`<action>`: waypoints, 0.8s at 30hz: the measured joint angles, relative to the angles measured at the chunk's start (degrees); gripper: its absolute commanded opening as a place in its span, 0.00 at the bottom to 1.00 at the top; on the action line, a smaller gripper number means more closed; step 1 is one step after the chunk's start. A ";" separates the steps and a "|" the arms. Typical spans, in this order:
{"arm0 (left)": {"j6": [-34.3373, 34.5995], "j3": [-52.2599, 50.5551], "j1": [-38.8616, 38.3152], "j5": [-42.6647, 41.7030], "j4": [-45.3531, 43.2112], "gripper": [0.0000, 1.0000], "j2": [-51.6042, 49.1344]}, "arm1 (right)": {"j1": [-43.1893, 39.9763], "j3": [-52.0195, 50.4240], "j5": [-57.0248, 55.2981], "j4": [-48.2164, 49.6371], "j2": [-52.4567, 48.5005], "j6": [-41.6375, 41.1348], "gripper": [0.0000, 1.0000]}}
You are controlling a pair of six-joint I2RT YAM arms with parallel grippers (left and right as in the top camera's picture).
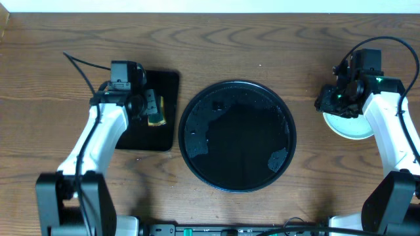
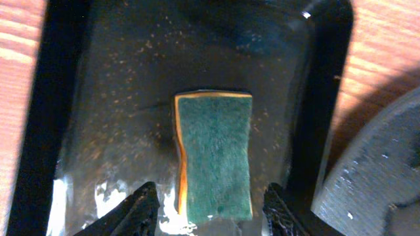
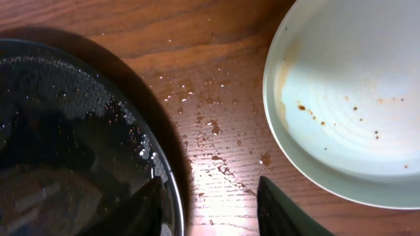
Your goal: Clean dirty plates on tray and stack at the side
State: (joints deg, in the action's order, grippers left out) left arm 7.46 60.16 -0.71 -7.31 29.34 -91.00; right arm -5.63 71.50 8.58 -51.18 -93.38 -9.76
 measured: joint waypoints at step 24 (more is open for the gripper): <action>-1.42 -1.05 -0.04 -2.27 25.81 0.85 10.99 | 0.11 -0.37 3.50 -3.37 0.35 6.99 0.99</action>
State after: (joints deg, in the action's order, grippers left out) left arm 6.04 59.11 -0.75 -9.58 55.16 -80.01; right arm -5.52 71.13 12.08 -54.54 -93.03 -2.76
